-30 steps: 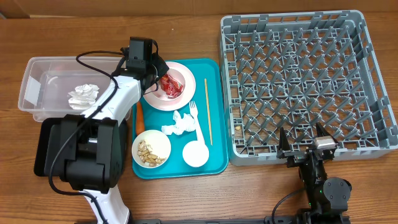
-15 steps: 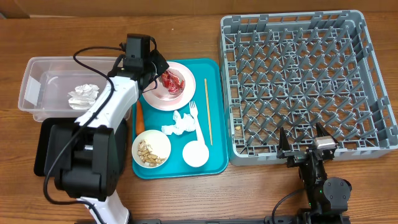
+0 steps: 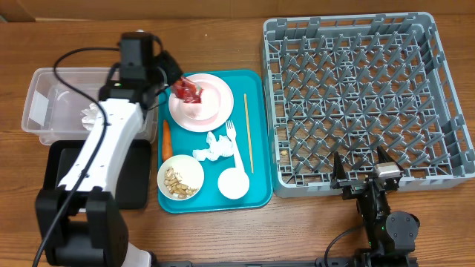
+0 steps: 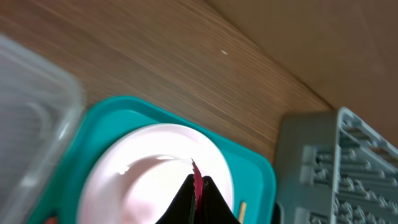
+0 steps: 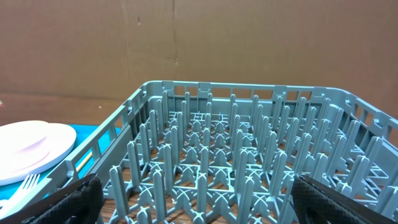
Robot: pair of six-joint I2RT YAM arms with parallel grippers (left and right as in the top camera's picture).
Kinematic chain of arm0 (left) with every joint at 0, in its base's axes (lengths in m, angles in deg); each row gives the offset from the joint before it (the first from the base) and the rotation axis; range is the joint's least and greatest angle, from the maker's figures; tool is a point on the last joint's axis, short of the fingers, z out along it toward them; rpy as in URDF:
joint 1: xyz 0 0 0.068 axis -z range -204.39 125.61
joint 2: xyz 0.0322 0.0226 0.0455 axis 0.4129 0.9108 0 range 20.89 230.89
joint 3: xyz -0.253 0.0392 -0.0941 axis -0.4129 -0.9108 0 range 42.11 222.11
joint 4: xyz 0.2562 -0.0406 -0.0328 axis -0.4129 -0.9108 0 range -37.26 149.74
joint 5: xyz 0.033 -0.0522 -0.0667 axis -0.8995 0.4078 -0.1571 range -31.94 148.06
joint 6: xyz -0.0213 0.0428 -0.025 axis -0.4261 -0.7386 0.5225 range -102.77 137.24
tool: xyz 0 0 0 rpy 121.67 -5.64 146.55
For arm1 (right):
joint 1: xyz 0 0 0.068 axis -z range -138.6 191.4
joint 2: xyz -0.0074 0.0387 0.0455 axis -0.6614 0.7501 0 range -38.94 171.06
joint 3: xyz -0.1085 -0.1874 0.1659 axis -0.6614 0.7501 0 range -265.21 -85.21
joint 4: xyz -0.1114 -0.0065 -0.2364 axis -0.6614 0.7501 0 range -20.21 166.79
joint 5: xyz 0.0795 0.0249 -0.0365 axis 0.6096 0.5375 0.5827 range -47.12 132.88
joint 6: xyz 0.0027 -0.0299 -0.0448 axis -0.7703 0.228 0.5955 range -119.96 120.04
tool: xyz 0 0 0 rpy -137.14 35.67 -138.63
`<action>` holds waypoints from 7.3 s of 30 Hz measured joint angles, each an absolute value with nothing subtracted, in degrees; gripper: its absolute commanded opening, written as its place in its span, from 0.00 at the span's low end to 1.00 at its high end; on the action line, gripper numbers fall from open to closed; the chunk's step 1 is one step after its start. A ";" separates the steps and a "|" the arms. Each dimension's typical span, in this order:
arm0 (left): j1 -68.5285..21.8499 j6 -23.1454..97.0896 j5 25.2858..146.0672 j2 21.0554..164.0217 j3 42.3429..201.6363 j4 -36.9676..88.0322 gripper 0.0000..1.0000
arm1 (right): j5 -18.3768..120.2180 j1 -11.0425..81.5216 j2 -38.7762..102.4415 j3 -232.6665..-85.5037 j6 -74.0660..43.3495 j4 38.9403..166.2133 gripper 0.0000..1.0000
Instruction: Sort waste into correct bins and load items into the dishwasher
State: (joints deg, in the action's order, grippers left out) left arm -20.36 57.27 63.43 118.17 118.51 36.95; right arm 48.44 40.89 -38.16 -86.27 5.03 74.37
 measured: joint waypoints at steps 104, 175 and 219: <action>-39.37 58.58 71.16 118.01 118.38 26.70 1.00 | 48.46 40.89 -38.21 -86.27 5.06 74.33 1.00; 8.87 57.55 48.15 112.26 114.12 9.65 0.80 | 48.59 38.31 -38.21 -86.27 5.03 74.33 1.00; 5.83 57.75 56.67 118.10 102.43 24.28 0.63 | 48.57 38.29 -38.21 -86.27 5.03 74.35 1.00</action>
